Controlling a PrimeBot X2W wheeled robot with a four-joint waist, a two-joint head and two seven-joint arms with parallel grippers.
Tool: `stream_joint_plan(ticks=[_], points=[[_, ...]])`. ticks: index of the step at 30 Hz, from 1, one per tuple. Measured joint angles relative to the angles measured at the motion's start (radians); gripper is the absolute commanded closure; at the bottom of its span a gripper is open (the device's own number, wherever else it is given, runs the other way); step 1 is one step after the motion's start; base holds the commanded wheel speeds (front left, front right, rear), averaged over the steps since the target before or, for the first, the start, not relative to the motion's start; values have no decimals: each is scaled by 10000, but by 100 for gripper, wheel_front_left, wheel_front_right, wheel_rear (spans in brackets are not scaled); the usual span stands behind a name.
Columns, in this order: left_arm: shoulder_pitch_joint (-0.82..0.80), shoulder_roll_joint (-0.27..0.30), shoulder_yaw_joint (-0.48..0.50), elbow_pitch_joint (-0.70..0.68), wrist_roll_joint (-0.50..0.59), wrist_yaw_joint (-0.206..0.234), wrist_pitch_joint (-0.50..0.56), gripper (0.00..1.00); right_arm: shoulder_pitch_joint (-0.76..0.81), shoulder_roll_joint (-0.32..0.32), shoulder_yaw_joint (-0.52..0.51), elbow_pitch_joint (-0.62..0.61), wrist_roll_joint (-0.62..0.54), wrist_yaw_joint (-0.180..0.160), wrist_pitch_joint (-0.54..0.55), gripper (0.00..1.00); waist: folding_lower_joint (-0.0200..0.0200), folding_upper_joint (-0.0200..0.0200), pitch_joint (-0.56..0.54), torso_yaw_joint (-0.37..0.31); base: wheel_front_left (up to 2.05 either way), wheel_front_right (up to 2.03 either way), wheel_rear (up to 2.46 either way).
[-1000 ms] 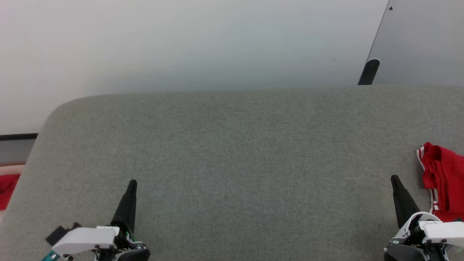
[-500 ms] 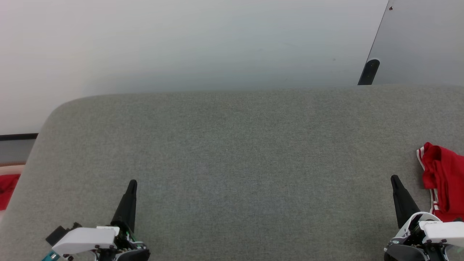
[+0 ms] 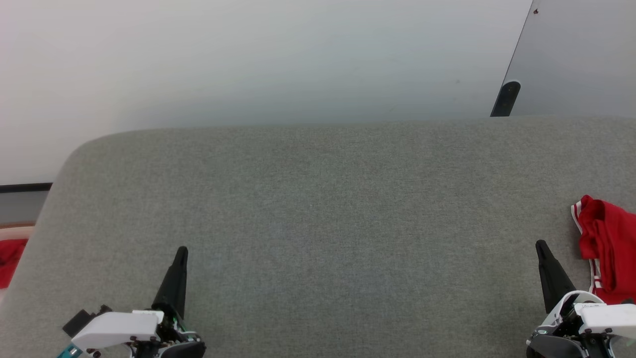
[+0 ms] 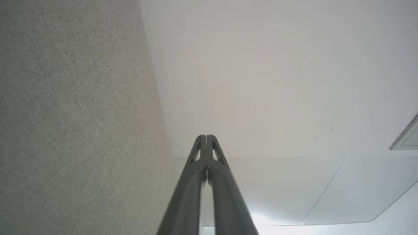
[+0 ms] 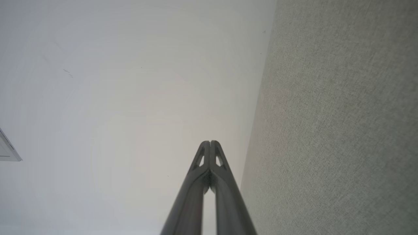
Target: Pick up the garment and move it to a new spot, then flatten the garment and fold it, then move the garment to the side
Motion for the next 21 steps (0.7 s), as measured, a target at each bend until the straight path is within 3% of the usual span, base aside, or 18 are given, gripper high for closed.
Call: stream_joint_plan(ticks=[21], points=[[0, 0, 0, 0, 0, 0, 0, 100, 0, 0, 2, 0, 0, 0, 0, 100, 0, 0, 0, 0, 0, 0, 0]])
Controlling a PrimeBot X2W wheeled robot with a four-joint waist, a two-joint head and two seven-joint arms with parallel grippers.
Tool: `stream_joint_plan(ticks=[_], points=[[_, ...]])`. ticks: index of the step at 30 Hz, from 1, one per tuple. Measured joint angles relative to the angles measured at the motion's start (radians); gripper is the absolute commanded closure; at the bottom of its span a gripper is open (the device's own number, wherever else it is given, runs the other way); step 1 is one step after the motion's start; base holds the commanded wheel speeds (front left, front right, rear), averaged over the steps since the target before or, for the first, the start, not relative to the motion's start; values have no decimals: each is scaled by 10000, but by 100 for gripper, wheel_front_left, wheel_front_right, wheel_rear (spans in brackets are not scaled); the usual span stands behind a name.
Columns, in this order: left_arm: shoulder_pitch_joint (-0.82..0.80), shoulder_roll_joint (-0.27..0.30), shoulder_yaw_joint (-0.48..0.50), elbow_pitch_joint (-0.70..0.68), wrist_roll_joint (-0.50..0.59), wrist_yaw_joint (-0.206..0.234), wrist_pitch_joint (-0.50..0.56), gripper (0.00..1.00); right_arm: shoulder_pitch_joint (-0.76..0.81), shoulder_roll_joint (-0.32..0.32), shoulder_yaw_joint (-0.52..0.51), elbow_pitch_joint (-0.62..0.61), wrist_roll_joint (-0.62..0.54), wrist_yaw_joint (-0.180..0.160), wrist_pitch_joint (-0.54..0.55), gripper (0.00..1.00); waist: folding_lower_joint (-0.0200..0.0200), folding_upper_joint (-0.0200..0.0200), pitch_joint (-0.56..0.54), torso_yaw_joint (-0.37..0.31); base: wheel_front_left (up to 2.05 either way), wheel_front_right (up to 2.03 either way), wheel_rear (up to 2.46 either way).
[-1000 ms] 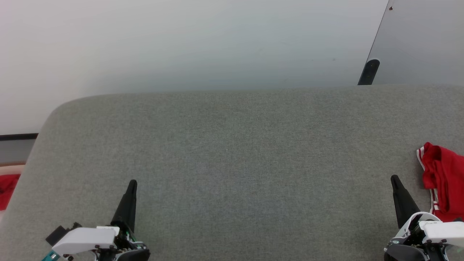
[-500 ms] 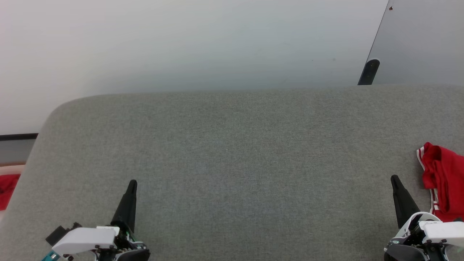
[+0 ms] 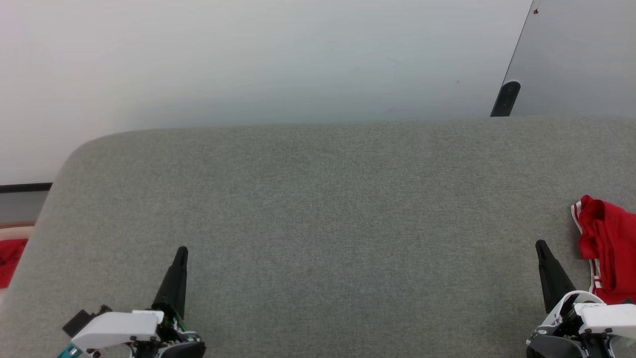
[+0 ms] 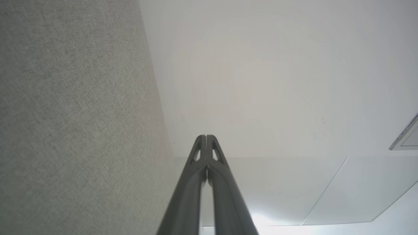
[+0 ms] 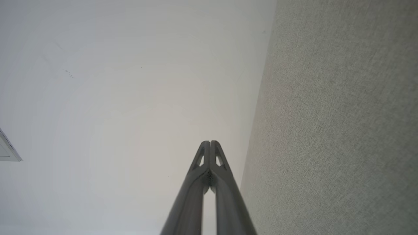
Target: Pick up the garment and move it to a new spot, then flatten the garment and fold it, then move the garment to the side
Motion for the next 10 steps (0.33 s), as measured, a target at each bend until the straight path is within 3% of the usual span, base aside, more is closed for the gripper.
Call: stream_joint_plan(ticks=[10], points=[[0, 0, -2, 0, 0, 0, 0, 100, 0, 0, 0, 0, 0, 0, 0, 100, 0, 0, 0, 0, 0, 0, 0]])
